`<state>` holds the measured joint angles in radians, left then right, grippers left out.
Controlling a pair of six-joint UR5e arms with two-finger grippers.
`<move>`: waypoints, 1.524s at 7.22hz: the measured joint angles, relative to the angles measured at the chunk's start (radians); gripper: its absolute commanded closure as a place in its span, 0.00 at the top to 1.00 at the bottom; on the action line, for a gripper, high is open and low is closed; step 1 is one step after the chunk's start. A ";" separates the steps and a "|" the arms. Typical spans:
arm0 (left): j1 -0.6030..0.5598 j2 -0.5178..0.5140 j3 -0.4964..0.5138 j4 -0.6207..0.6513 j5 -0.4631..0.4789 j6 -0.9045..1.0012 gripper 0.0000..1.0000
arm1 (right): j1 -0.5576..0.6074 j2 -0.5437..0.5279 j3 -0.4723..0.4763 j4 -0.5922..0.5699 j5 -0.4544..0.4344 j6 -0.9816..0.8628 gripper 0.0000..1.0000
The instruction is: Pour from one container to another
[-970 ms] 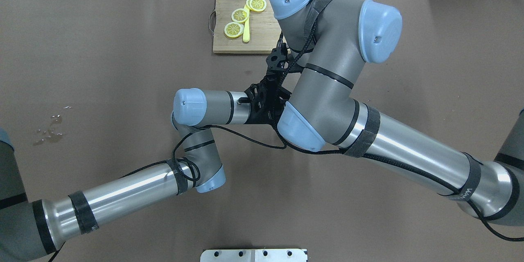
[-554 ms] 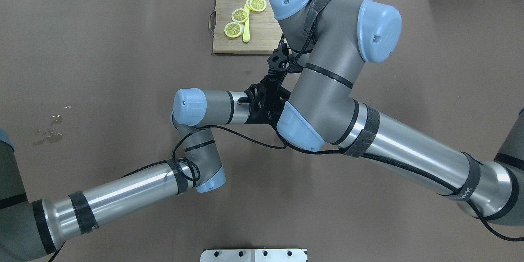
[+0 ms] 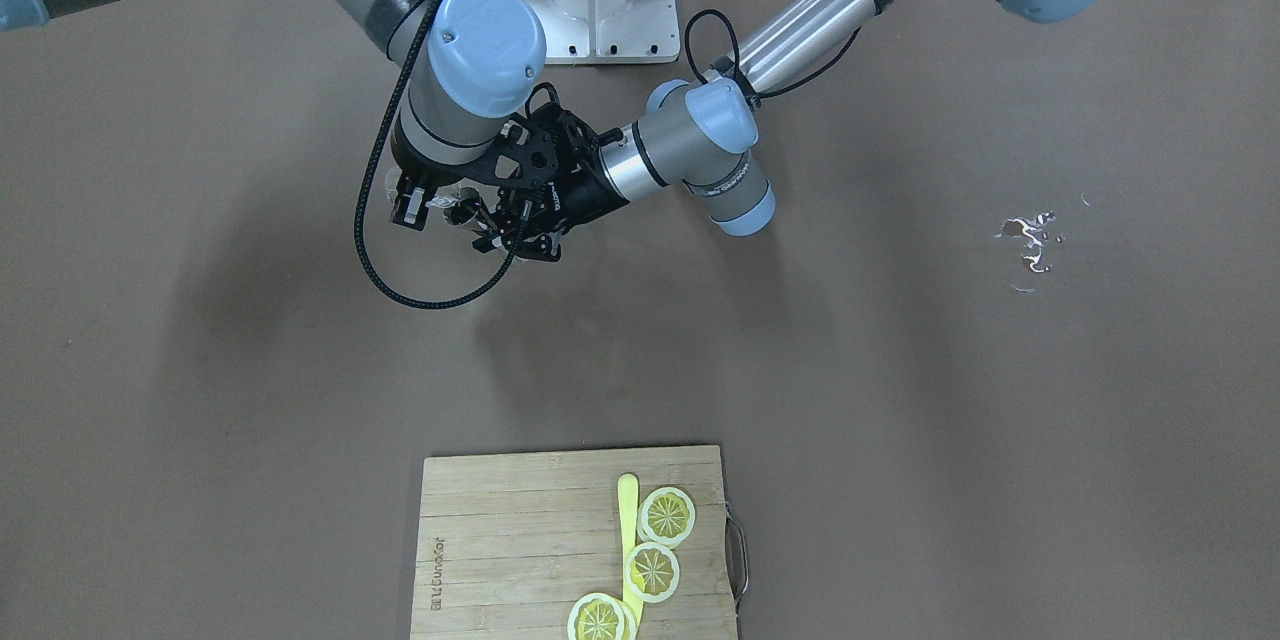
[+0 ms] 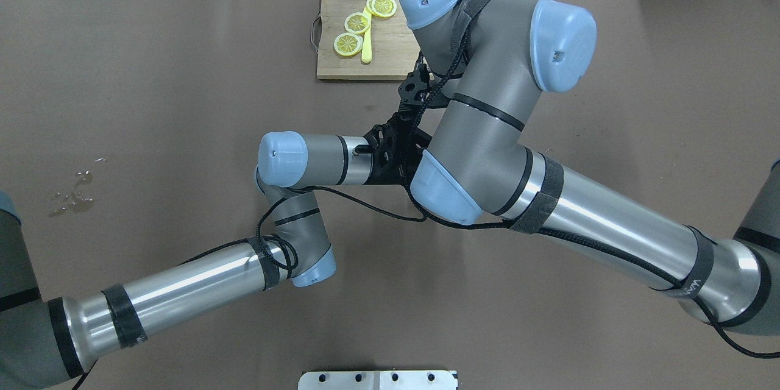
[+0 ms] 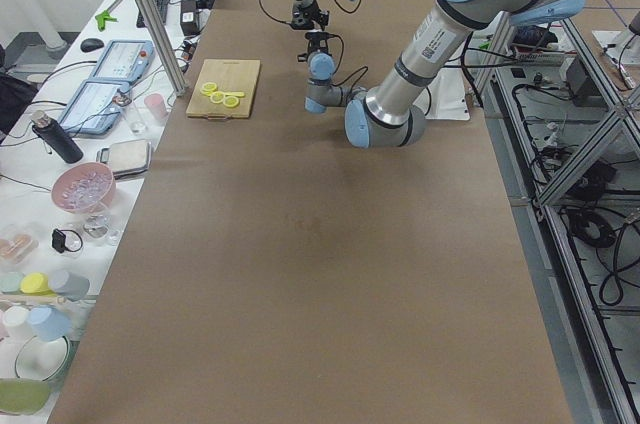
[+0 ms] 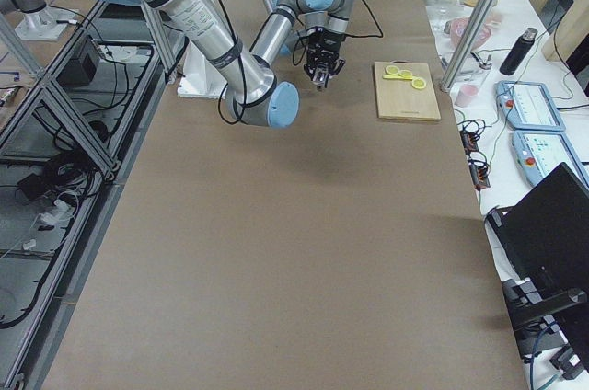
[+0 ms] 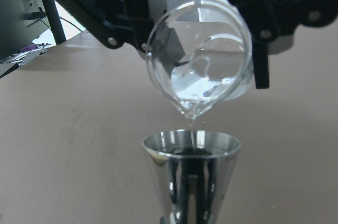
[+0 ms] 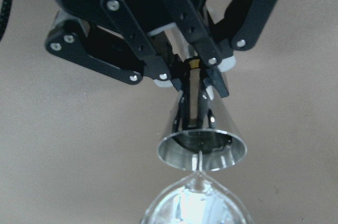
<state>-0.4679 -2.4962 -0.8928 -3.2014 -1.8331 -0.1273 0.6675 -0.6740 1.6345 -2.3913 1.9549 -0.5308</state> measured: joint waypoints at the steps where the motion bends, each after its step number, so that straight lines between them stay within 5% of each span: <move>1: 0.000 -0.001 0.000 0.000 0.000 0.000 0.00 | 0.001 0.001 0.001 0.000 0.000 0.000 0.00; 8: 0.000 -0.002 0.000 -0.002 0.000 0.000 0.00 | 0.015 -0.064 0.142 0.017 0.000 0.052 0.00; 11: 0.000 -0.002 0.000 -0.005 0.000 0.000 0.00 | 0.052 -0.181 0.233 0.173 0.019 0.158 0.00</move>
<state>-0.4679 -2.4986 -0.8928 -3.2065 -1.8331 -0.1273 0.7196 -0.8550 1.8679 -2.2181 1.9741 -0.3729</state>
